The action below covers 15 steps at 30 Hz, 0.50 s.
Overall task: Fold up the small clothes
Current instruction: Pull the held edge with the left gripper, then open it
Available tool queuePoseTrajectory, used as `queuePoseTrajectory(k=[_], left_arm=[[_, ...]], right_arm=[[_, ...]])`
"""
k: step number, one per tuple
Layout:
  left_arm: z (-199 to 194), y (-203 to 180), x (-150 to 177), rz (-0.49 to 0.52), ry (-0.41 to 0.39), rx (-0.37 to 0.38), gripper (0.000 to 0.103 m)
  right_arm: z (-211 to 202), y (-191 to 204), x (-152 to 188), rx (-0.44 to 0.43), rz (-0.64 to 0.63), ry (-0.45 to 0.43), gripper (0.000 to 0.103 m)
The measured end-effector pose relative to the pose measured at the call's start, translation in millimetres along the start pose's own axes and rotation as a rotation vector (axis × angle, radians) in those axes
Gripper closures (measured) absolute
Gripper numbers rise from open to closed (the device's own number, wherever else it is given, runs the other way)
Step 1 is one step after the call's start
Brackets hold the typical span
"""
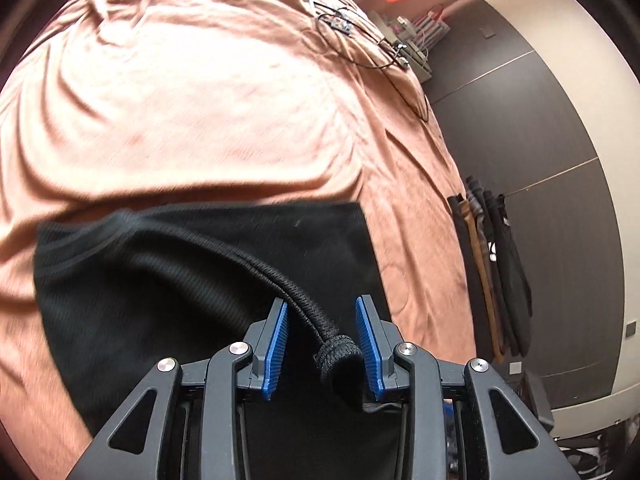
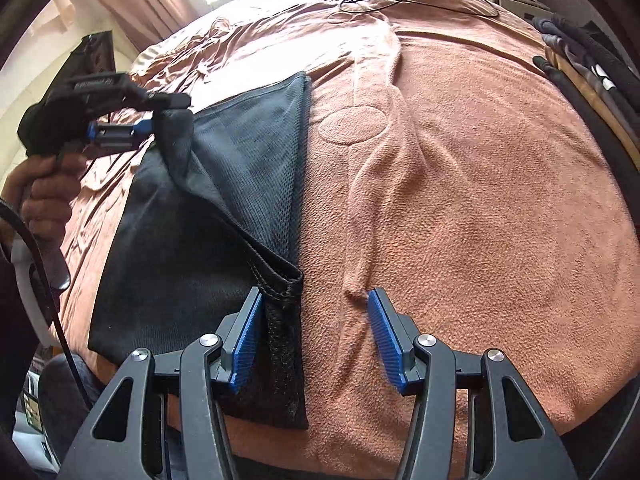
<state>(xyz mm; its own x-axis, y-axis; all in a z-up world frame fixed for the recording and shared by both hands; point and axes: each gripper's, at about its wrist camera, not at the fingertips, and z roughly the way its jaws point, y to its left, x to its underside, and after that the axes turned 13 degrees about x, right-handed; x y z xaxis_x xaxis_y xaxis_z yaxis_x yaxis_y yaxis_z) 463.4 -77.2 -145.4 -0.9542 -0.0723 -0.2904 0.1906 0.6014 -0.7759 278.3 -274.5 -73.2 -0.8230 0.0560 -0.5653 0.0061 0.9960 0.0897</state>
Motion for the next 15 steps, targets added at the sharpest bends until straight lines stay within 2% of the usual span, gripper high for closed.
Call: queuePoseTrajectory(k=[5,11,15], left_arm=[[4.3,-5.1,-6.9,0.027,-0.006,-0.028,0.067],[-10.8,-4.7,-3.2,0.052,-0.053,-0.049,0.056],[-21.5,-4.4,-3.4,0.054,-0.072,-0.062,0.055]], right_arm=[[-4.8,-4.2,4.2,-0.01,0.016,0.004,0.053],[-10.6,-7.0,8.2,-0.03,0.022,0.009,0.056],[-12.3,-9.5,11.0,-0.025,0.026,0.011,0.056]])
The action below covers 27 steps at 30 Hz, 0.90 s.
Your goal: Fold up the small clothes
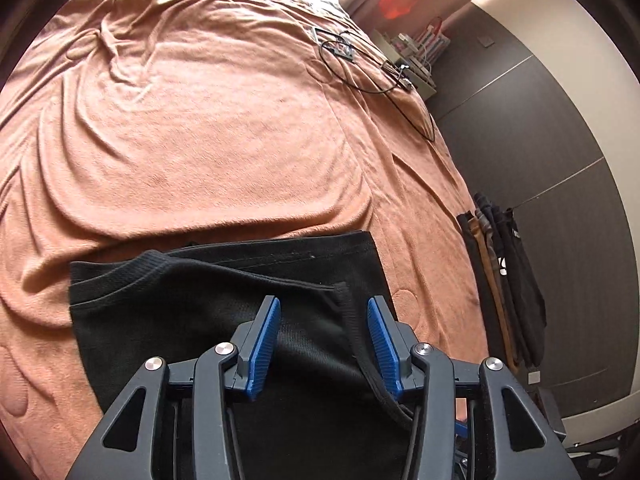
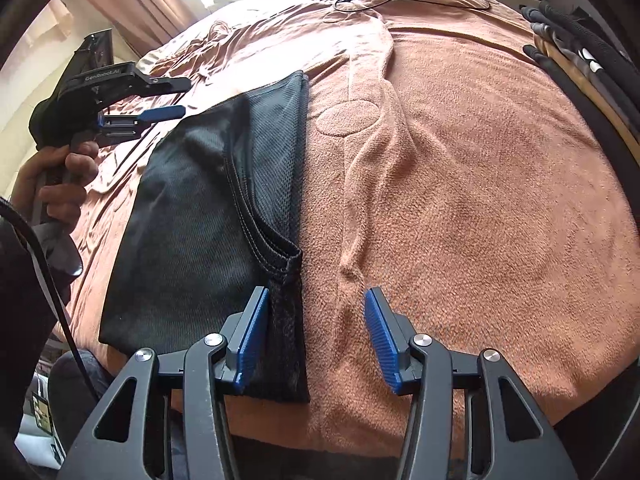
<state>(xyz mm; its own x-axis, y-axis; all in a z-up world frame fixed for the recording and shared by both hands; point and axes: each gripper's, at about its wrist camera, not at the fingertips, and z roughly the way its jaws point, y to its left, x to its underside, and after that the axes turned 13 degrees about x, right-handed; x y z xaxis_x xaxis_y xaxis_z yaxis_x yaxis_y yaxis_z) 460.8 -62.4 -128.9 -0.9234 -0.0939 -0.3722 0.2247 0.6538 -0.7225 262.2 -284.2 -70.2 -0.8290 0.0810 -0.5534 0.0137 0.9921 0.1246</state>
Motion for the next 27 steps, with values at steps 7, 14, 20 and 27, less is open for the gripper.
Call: queuePoseTrajectory(k=[7,14,20,27], left_arm=[[-19.5,4.0,15.4,0.034,0.019,-0.064,0.055],[-42.2,16.6,46.7,0.043,0.054,-0.138,0.055],[-64.1,31.2,81.8,0.007,0.077,-0.178,0.055],[-81.7,43.7,124.0,-0.061,0.102,-0.176,0.055]], right_arm=[[-4.6,-4.4,7.2,-0.028,0.017,0.017,0.056],[-9.9,-5.6,11.3,-0.082,0.034,0.028,0.063],[-6.3,-1.6,13.3,-0.111,0.043,0.052,0.071],[-8.8,-0.5,17.1,-0.066,0.064,0.055,0.084]])
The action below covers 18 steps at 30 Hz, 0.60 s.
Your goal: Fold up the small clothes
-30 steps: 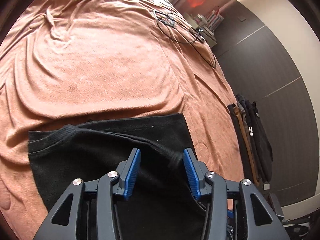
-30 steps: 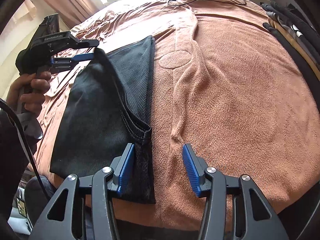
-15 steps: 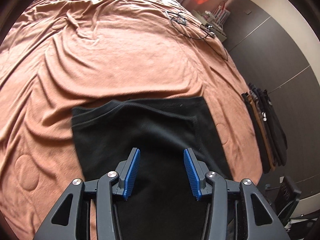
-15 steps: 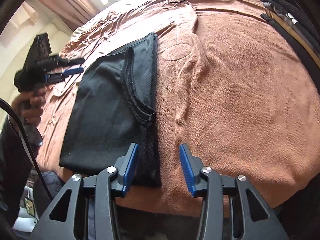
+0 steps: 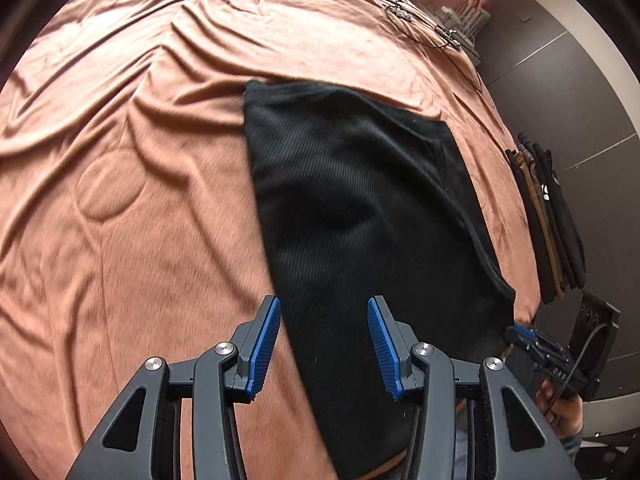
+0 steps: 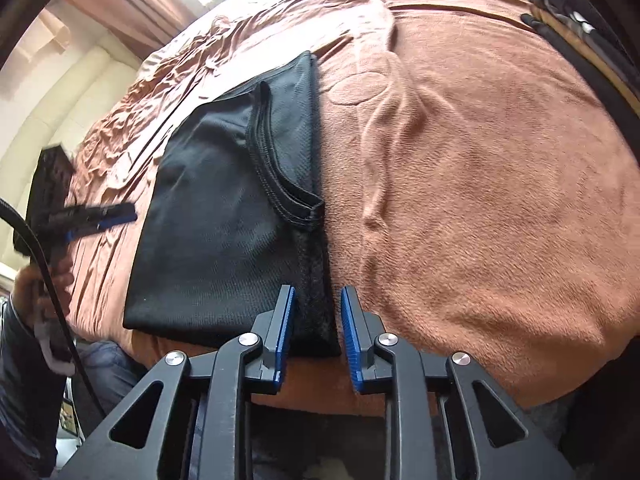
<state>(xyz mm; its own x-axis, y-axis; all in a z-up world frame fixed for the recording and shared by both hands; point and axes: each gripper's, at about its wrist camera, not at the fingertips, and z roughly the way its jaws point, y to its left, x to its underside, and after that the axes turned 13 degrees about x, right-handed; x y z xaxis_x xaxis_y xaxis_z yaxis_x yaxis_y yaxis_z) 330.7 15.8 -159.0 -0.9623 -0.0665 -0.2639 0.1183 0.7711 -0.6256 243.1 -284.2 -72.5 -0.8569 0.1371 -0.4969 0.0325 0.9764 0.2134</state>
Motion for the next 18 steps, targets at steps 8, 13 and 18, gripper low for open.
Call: queuePoseTrajectory(k=[8,13,18], left_arm=[[-16.7,1.8,32.9,-0.022,0.01,-0.012,0.055],[-22.9,2.0,49.4,-0.033,0.018,0.008,0.055],[-15.8,9.0,59.9,-0.06,0.044,0.036,0.055]], right_arm=[[-14.6,0.3,10.9,0.0,0.003,-0.039,0.101],[-16.0,1.8,15.7,0.008,-0.014,-0.035,0.102],[-14.5,1.9,13.6,0.006,-0.006,-0.011,0.101]])
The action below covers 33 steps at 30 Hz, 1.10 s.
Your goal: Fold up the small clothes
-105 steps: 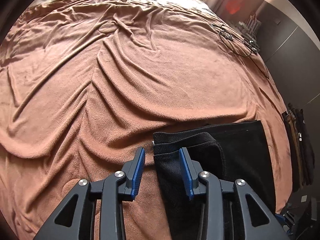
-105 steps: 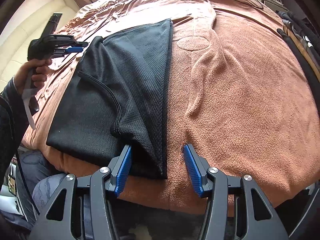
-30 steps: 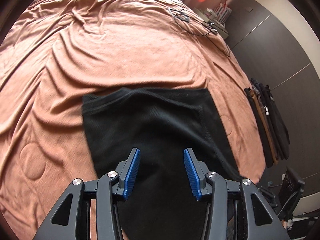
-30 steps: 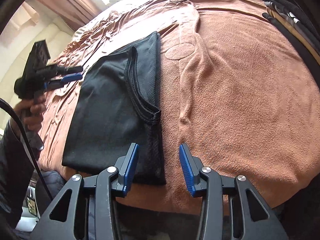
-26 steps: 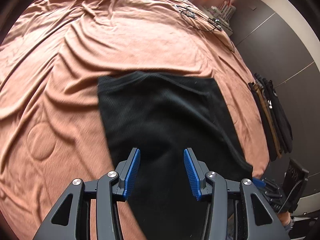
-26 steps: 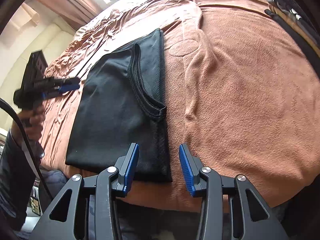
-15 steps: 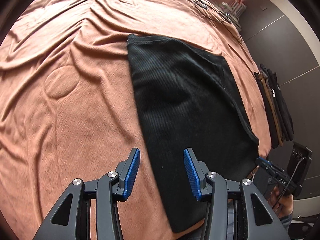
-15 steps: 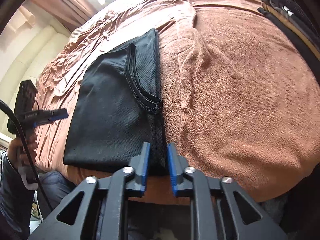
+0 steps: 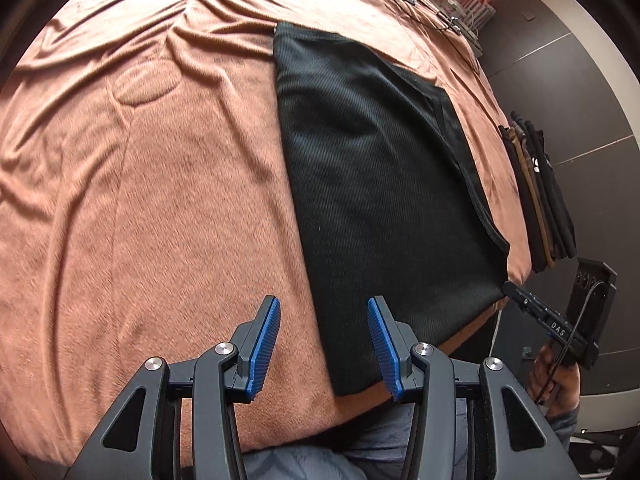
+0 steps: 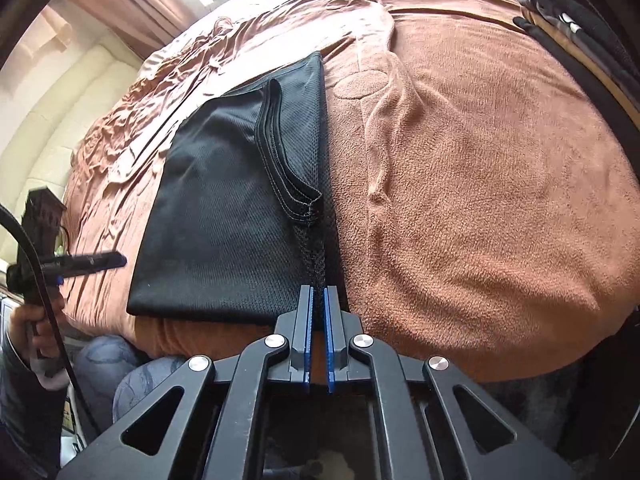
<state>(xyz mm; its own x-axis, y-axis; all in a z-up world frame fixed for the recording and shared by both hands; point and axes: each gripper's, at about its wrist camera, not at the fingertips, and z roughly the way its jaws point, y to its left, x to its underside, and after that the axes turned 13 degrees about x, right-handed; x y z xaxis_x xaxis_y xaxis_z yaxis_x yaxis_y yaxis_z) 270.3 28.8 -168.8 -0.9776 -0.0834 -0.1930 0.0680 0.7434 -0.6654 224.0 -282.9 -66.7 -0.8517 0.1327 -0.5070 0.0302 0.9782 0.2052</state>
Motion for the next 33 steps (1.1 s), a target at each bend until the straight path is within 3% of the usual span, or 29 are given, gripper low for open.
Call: queuePoseTrajectory(k=[6,8,12,13,15,23,25,27,33], left_arm=[[10.9,9.1,7.2,-0.05,0.012,0.06,0.055],[12.2,11.6,9.8,-0.065,0.008,0.081,0.055],[15.4,10.7,12.6,-0.078,0.002,0.1,0.056],[15.5,9.9,13.7,-0.08,0.0,0.106,0.057],[18.5,8.8,14.6,-0.082,-0.002,0.115,0.064],[24.1,15.7,23.9,-0.135,0.011,0.165,0.077],[24.0,18.0,25.1,-0.144,0.012,0.161,0.084],[24.2,18.2,24.3,-0.15,0.01,0.162,0.094],[13.8,10.2,23.7,-0.103,0.002,0.145,0.098]], right_arm=[[3.2,0.2,-5.2,-0.012,-0.006,0.009,0.099],[6.9,-0.2,-5.2,-0.017,0.001,0.018,0.093],[9.7,-3.2,-5.8,-0.028,0.022,0.008,0.059],[9.4,-4.0,-5.2,-0.029,0.027,0.0,0.059],[12.0,-5.7,-5.6,-0.034,0.033,0.001,0.059],[28.4,-7.9,-13.4,-0.065,0.057,0.023,0.061],[31.5,-7.6,-15.5,-0.094,0.065,0.035,0.076],[36.4,-7.0,-16.4,-0.094,0.069,0.052,0.082],[36.1,-1.9,-15.0,-0.111,0.077,0.061,0.092]])
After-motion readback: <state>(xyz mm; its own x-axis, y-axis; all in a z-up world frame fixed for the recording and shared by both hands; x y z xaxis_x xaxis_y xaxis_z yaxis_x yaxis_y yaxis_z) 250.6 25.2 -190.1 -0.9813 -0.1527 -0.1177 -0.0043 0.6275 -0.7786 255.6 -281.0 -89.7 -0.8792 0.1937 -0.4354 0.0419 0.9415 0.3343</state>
